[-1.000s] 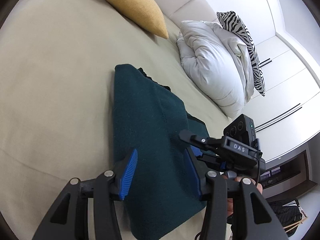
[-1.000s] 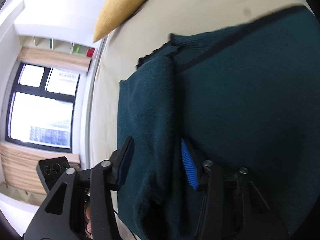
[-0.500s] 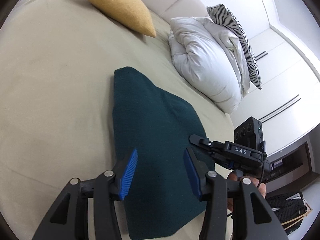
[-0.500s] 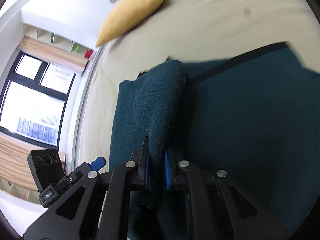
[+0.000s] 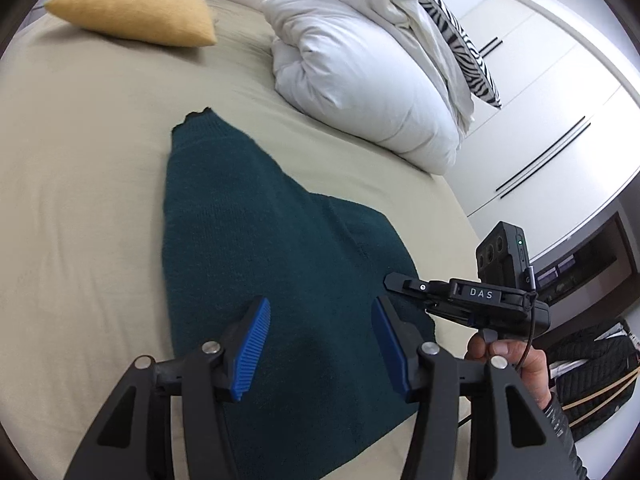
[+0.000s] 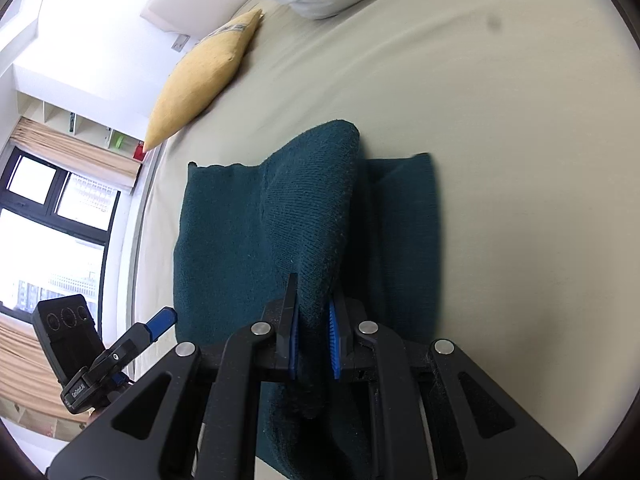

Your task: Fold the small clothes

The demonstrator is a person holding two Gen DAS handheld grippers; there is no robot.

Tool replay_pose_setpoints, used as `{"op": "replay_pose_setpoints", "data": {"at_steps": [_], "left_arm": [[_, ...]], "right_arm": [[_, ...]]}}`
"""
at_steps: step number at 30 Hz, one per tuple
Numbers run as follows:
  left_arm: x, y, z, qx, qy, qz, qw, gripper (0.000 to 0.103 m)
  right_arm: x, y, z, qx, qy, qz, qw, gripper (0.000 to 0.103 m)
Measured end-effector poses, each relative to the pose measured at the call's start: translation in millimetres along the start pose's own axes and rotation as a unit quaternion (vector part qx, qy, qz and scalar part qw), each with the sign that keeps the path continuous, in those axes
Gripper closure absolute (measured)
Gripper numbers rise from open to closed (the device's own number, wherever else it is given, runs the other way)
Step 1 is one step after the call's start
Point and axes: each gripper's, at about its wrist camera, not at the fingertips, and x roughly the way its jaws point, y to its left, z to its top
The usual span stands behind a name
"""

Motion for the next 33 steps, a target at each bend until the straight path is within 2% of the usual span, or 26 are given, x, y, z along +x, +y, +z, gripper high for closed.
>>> {"op": "replay_pose_setpoints", "data": {"at_steps": [4,13,16,17,18,19,21,22,23,25,26,28,31,32,33], "left_arm": [[7.4,-7.5,0.4,0.012,0.004,0.005,0.9999,0.048],[23.6,-7.1,-5.9,0.045,0.007,0.035,0.9984,0.047],[32.2,-1.9,-8.5,0.051,0.010,0.039,0.9979,0.047],[34.2,-1.6,-9.3,0.056,0.013,0.041,0.9975,0.047],[34.3,-2.1,-10.2,0.062,0.013,0.042,0.9971,0.047],[33.3,-2.8,-10.7,0.065,0.013,0.043,0.9968,0.047],[27.9,-4.3,-9.4,0.062,0.010,0.041,0.9972,0.047],[25.5,-4.9,-8.5,0.059,0.005,0.041,0.9974,0.047],[22.8,-5.6,-7.2,0.058,0.000,0.043,0.9974,0.047],[21.0,-6.2,-5.7,0.059,-0.009,0.047,0.9971,0.047],[22.8,-6.0,-5.8,0.060,-0.007,0.049,0.9970,0.047],[29.9,-6.3,-8.4,0.070,0.004,0.057,0.9959,0.047],[35.6,-6.0,-12.0,0.085,0.010,0.061,0.9945,0.047],[36.7,-4.7,-12.8,0.086,0.012,0.057,0.9946,0.047],[37.6,-2.9,-13.3,0.087,0.015,0.054,0.9947,0.048]], "right_arm": [[-16.1,-18.1,-5.8,0.008,-0.003,0.002,1.000,0.093],[-5.7,-43.6,-19.2,0.036,-0.005,0.007,0.999,0.093],[4.5,-48.2,-18.2,0.059,-0.001,0.030,0.998,0.092],[2.3,-52.0,-20.7,0.067,-0.004,0.039,0.997,0.090],[-0.6,-53.6,-22.5,0.073,-0.006,0.036,0.997,0.085],[-5.7,-53.5,-25.1,0.075,-0.008,0.025,0.997,0.085],[-20.4,-48.7,-29.6,0.069,-0.022,-0.008,0.997,0.080],[-39.4,-40.9,-33.2,0.054,-0.051,-0.041,0.996,0.080],[-51.1,-32.0,-36.9,0.041,-0.070,-0.046,0.996,0.080],[-67.4,-12.8,-45.4,0.012,-0.084,0.000,0.996,0.080],[-69.4,1.5,-52.6,-0.011,-0.077,0.022,0.997,0.080],[-59.9,19.4,-64.5,-0.054,-0.055,0.020,0.997,0.080],[-30.2,7.5,-79.6,-0.039,-0.009,0.003,0.999,0.080],[-17.0,-4.2,-88.3,-0.029,0.006,-0.014,0.999,0.086],[-12.2,-11.6,-94.9,-0.030,0.005,-0.011,0.999,0.087]]}}
